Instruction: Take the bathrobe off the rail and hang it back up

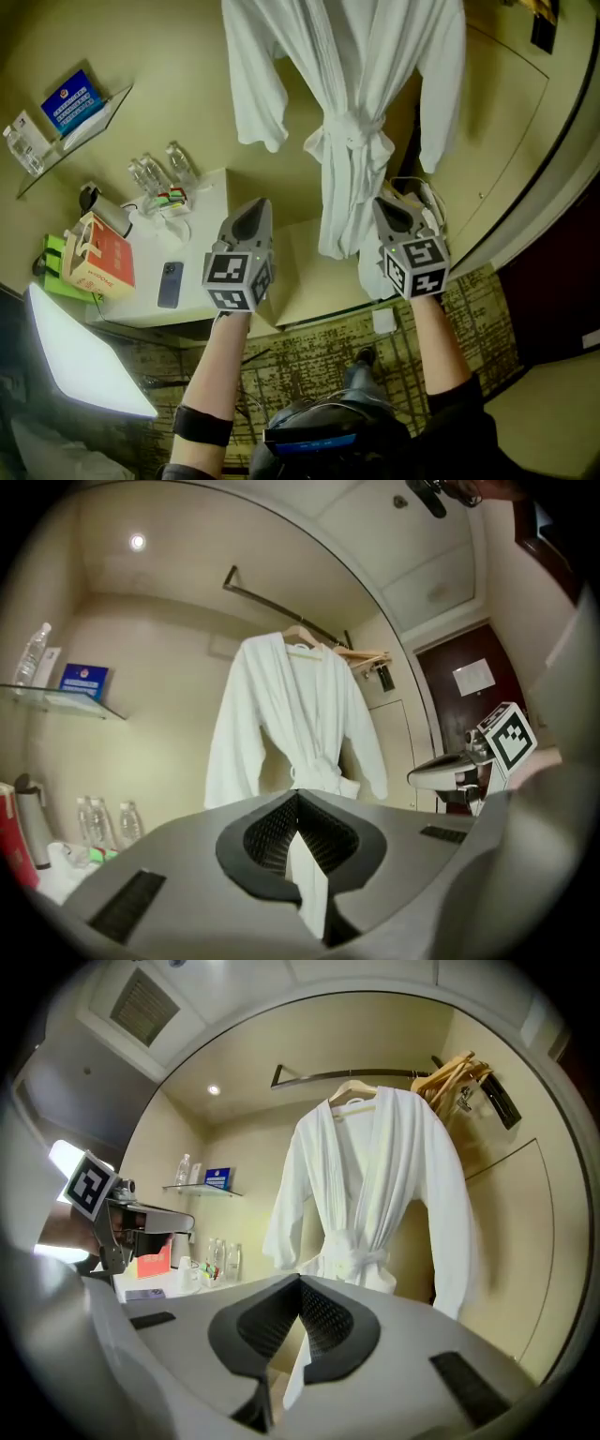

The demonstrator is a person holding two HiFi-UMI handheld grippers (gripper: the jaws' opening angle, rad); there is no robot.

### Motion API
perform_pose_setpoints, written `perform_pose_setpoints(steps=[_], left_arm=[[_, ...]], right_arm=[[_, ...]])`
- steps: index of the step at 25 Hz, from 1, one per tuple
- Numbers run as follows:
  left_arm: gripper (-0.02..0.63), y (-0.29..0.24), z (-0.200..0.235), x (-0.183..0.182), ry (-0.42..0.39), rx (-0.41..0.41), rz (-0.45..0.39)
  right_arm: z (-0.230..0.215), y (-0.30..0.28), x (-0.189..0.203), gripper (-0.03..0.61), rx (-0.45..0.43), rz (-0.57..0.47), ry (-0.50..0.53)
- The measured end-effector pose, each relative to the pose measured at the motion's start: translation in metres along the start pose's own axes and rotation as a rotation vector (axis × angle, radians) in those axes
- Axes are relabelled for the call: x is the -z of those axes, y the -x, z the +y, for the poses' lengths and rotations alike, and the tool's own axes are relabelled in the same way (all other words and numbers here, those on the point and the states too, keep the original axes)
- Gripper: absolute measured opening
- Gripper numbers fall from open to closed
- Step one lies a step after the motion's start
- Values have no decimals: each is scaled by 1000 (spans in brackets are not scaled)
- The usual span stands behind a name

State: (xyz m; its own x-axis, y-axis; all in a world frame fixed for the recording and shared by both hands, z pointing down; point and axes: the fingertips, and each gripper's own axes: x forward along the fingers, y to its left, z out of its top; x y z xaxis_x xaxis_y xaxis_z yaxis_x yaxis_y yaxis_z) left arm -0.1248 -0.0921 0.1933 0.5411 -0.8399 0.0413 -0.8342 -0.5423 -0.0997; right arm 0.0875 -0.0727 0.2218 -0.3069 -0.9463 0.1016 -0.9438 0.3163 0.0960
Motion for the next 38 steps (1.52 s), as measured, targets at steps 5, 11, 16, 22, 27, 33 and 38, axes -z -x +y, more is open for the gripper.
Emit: perform_pose_setpoints(steps=[5, 11, 16, 22, 27, 33, 38], left_arm=[[0, 77, 14, 53, -33, -41, 63], [0, 140, 16, 108, 58, -100, 135], [0, 168, 9, 125, 68, -142, 166], [0, 191, -1, 140, 76, -195, 207], [0, 201, -8, 159, 99, -238, 239], [0, 209, -15, 172, 102, -247, 268], [0, 210, -33, 167, 102, -208, 264]], right_arm=[[44, 40, 49, 25, 25, 90, -21], [69, 88, 90, 25, 56, 180, -71], [75, 116, 112, 25, 45, 213, -100], [68, 135, 136, 25, 16, 252, -114], [57, 146, 154, 25, 14, 273, -124], [55, 155, 163, 25, 6, 296, -143], [50, 162, 171, 25, 6, 312, -138]])
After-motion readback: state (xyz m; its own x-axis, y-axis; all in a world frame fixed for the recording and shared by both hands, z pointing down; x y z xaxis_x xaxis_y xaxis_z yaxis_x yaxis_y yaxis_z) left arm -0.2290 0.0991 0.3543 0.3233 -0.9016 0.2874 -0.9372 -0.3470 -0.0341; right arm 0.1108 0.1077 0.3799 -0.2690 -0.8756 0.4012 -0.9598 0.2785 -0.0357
